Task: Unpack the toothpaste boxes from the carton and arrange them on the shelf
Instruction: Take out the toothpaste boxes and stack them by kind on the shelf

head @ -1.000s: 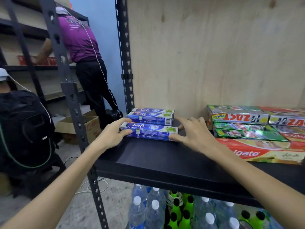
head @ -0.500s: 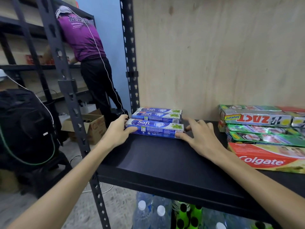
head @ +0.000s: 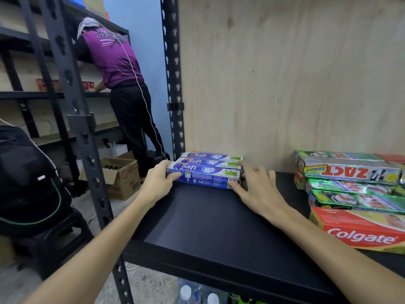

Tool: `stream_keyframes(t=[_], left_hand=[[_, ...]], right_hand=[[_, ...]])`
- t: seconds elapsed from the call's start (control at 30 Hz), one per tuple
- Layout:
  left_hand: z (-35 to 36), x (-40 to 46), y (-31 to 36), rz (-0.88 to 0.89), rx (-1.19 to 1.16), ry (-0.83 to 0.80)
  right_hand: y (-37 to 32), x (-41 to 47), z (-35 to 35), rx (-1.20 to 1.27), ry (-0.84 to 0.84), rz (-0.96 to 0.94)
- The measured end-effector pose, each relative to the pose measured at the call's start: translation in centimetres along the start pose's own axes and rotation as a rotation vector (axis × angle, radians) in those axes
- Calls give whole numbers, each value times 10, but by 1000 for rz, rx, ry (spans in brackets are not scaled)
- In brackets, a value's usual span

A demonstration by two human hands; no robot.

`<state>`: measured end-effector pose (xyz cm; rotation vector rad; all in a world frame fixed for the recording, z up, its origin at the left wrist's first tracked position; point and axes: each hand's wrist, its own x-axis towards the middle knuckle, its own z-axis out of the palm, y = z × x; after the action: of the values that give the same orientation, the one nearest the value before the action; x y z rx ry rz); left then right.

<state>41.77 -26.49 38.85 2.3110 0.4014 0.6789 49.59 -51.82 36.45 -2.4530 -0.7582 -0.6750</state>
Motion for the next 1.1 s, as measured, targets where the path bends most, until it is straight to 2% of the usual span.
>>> stream_keyframes(t=[0.37, 0.53, 0.67, 0.77, 0.87, 0.97, 1.1], left_hand=[[1, -2, -5, 6, -68, -7], [3, -4, -5, 31, -23, -6], [6, -6, -4, 76, 124, -56], [10, -11, -5, 165, 254, -33], [12, -23, 3, 376, 341, 45], [17, -35, 23, 528, 260, 100], [41, -55, 70, 503, 50, 128]], right_hand=[[-16, -10, -9, -9, -6, 55], [-23, -16, -19, 25, -34, 67], [-24, -20, -22, 43, -65, 91], [-23, -25, -21, -37, -25, 63], [-22, -36, -25, -139, 32, 0], [-23, -44, -35, -249, 84, -86], [-19, -47, -74, -257, 213, -134]])
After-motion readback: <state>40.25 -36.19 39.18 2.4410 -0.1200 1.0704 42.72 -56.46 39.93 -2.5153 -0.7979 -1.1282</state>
